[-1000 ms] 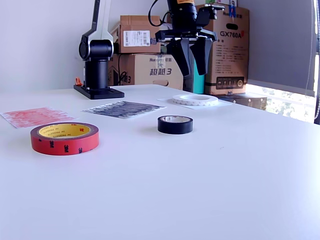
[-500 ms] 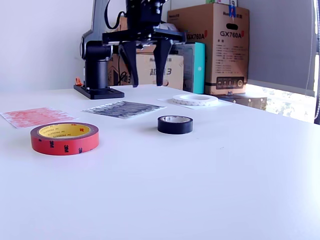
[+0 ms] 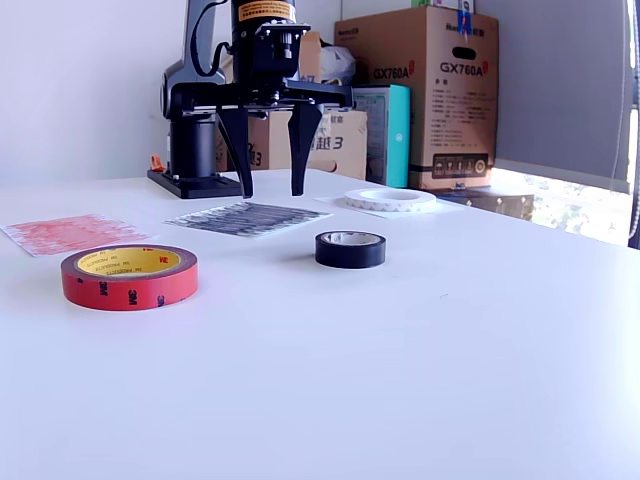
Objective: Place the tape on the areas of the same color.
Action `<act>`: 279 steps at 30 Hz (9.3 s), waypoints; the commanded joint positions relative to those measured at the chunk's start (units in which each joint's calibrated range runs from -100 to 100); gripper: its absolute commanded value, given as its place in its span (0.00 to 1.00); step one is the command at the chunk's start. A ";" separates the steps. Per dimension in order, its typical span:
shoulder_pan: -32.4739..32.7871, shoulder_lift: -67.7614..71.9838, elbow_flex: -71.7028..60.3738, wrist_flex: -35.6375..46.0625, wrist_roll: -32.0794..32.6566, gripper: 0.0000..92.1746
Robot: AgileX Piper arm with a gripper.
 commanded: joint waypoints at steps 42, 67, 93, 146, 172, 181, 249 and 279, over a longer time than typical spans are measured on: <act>4.48 8.28 -6.90 0.42 0.65 0.56; 3.77 9.41 -6.17 0.51 0.32 0.56; 3.30 11.00 -6.26 0.51 0.40 0.48; 6.30 -28.10 42.62 -19.43 -13.43 0.00; 2.59 -28.38 47.35 -23.85 -13.19 0.00; 2.35 -28.48 47.35 -23.00 -12.61 0.00; 2.35 -28.48 49.53 -18.25 -15.97 0.35; 0.14 -26.51 23.36 -14.09 -10.24 0.37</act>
